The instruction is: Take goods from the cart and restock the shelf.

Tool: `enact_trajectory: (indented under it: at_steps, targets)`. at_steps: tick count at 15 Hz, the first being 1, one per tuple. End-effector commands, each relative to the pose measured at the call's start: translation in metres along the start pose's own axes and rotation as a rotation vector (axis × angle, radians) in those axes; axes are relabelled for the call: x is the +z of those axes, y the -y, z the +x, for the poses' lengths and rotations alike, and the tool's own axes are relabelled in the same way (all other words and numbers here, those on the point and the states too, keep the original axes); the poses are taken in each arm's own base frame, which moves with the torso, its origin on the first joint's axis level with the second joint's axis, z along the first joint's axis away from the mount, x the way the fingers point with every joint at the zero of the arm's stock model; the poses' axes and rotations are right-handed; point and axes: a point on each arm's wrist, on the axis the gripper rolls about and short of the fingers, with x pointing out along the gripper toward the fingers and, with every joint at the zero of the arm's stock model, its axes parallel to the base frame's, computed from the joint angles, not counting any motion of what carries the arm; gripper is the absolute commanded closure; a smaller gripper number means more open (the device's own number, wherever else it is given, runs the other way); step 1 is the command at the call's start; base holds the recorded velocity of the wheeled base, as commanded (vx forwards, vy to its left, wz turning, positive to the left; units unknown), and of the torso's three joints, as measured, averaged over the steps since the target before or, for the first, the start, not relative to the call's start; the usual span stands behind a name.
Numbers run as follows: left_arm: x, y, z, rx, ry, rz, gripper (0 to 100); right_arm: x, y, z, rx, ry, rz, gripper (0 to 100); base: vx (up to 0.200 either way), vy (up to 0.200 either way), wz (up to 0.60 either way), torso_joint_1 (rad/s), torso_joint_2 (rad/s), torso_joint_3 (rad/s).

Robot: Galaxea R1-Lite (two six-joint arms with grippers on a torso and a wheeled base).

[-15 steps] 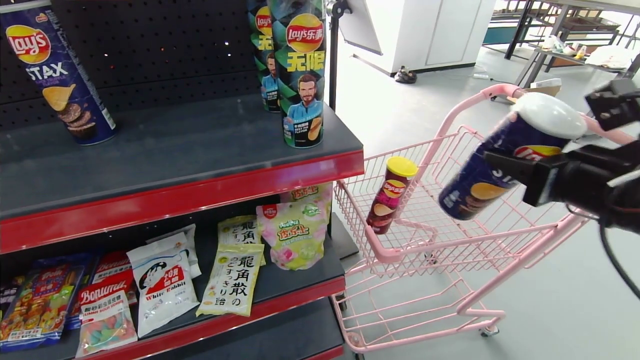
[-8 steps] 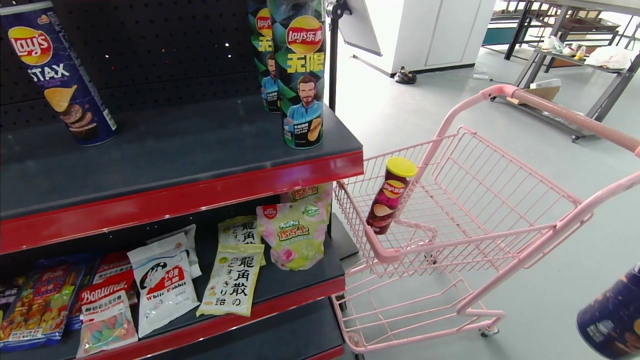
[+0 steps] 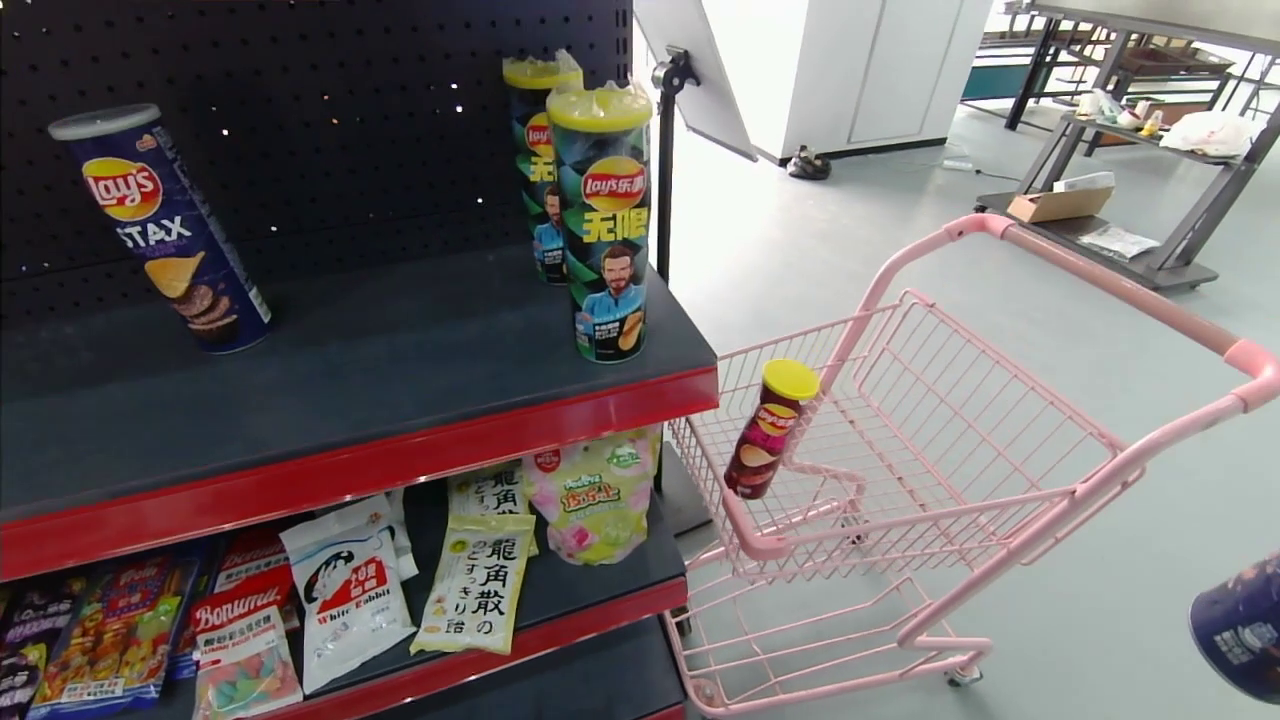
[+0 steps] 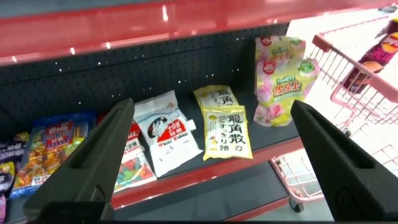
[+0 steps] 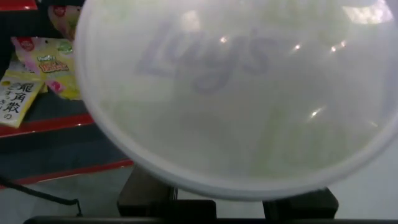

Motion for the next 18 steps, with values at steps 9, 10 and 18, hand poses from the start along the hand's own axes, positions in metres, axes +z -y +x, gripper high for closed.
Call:
enact_trajectory:
  at_steps: [9,10,18]
  targets:
    - [0.0,0.0,0.0,0.0,-0.001,0.001,0,0.02,0.0,0.03,0.148,-0.025,-0.045,100,0.0,0.0,0.0,0.191,-0.51,-0.314]
    - [0.0,0.0,0.0,0.0,-0.002,0.001,0,0.021,-0.001,0.036,0.174,-0.041,-0.047,100,0.0,0.0,0.0,0.154,-0.38,-0.232]
    - [0.0,0.0,0.0,0.0,-0.002,0.001,0,0.037,0.001,0.083,0.204,-0.072,-0.103,100,0.0,0.0,0.07,0.094,-0.22,-0.125]
